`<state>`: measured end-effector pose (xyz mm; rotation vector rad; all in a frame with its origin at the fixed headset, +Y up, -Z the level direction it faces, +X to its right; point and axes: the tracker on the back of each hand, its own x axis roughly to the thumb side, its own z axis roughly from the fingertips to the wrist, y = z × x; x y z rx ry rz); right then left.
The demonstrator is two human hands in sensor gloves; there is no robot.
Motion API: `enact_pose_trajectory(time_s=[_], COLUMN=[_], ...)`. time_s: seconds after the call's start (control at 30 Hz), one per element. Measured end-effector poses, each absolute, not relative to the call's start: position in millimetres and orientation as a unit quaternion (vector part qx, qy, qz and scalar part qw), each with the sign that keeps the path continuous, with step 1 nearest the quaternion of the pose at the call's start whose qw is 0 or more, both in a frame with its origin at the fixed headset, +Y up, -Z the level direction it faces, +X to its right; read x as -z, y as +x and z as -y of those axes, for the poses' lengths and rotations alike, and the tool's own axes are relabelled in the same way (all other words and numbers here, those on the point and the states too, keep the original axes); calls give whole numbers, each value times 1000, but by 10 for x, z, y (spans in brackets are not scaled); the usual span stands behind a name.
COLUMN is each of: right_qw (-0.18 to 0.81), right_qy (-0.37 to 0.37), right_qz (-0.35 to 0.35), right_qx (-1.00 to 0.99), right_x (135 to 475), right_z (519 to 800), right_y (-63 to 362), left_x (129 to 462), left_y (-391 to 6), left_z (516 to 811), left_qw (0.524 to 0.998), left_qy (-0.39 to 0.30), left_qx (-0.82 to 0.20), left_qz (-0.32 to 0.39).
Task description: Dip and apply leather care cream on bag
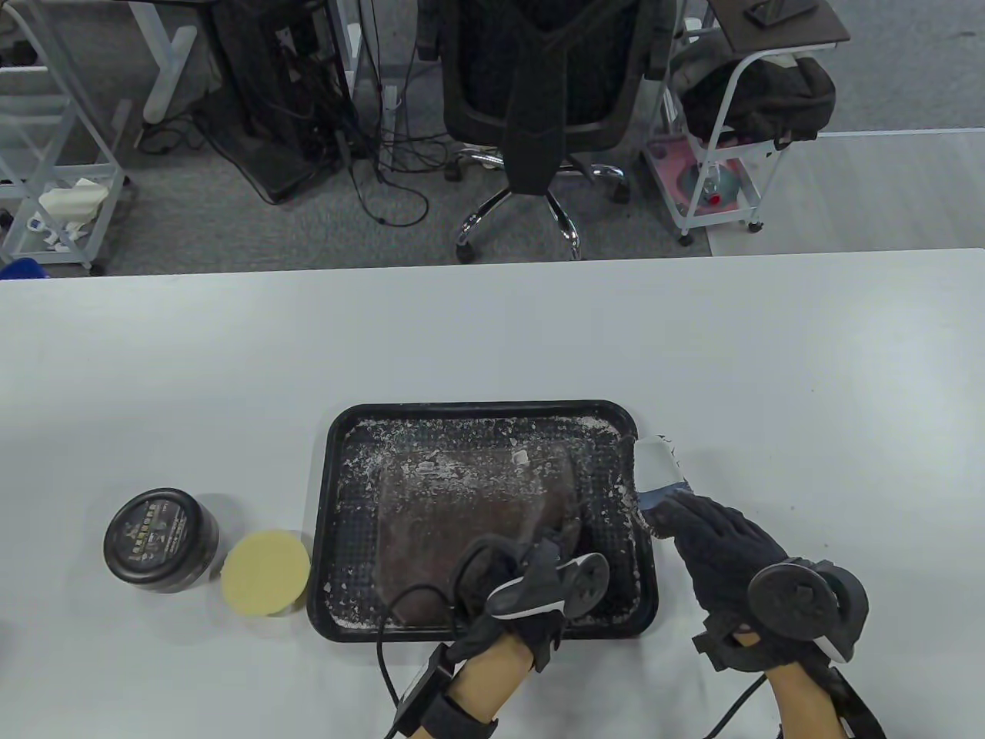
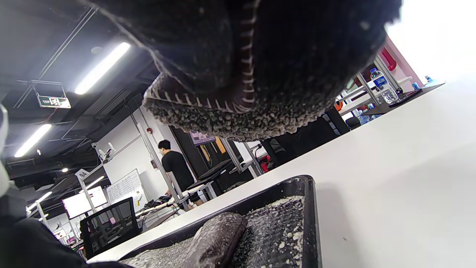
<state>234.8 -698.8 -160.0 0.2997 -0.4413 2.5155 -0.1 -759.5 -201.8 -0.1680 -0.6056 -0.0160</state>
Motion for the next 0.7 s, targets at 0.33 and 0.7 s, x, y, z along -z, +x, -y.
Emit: enact_pose_trajectory(time_s=[0.33,0.7], right_qw=[273,272], right_qy=[108,102], right_qz=[158,161], right_qx=[-943,-943], right_x=[1623,1633], right_z=[7013,7026], right_y=[2341,2346], left_x=[2085,1952], left_y=[-392,-597], left_z=[7505,7227], left_qw=[943,925], left_qy=[-51,92], left_qx=[-153,-222], left_qz=[291,294])
